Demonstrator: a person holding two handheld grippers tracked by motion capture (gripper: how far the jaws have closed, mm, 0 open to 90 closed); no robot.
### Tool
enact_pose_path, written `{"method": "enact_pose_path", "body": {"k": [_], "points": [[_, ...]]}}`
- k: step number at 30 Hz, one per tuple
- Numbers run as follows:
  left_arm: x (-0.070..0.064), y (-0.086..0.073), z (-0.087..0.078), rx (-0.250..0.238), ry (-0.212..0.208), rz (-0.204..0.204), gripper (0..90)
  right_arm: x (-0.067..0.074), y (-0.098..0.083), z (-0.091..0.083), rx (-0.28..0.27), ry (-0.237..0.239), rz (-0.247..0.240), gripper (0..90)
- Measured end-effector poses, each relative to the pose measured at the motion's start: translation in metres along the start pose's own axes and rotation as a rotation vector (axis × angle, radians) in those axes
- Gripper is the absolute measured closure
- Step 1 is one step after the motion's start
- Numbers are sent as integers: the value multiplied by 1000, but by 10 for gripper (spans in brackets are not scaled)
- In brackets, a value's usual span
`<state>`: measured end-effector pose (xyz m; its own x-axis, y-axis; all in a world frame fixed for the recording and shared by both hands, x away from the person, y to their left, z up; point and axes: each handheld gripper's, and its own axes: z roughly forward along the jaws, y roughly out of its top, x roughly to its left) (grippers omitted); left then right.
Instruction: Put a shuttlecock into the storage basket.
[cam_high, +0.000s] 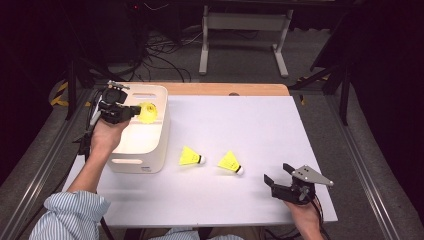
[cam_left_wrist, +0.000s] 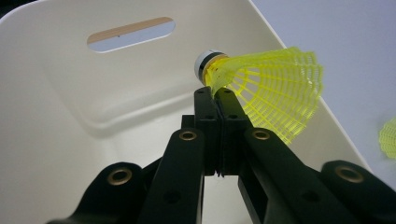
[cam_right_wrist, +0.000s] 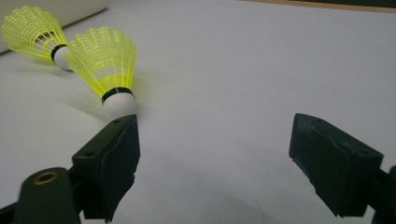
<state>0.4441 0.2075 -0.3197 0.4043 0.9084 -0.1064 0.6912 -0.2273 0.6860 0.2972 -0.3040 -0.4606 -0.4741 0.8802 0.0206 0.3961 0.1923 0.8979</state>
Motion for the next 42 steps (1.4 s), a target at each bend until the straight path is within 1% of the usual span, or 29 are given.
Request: {"method": "enact_pose_path", "body": {"k": [7, 19, 23, 26, 30, 32, 35, 38, 42], "points": [[0, 2, 10, 17, 5, 15, 892, 0, 0, 0, 0, 3, -1, 172], [-1, 6, 26, 54, 14, -7, 892, 0, 0, 0, -2, 5, 1, 172], [0, 8, 30, 64, 6, -17, 891, 0, 0, 1, -1, 6, 1, 172], [1, 8, 36, 86, -3, -21, 889, 0, 1, 1, -1, 7, 0, 172], [4, 8, 42, 110, 3, -22, 888, 0, 0, 1, 0, 9, -2, 172], [6, 8, 44, 124, 8, -33, 888, 1, 0, 1, 1, 12, -2, 172], [8, 8, 48, 139, 17, -40, 888, 1, 1, 2, 4, 12, -1, 172], [9, 8, 51, 147, 22, -49, 886, 2, 1, 4, 3, 19, -2, 172], [9, 8, 55, 152, 21, -46, 884, 2, 1, 4, -1, 17, 0, 172]]}}
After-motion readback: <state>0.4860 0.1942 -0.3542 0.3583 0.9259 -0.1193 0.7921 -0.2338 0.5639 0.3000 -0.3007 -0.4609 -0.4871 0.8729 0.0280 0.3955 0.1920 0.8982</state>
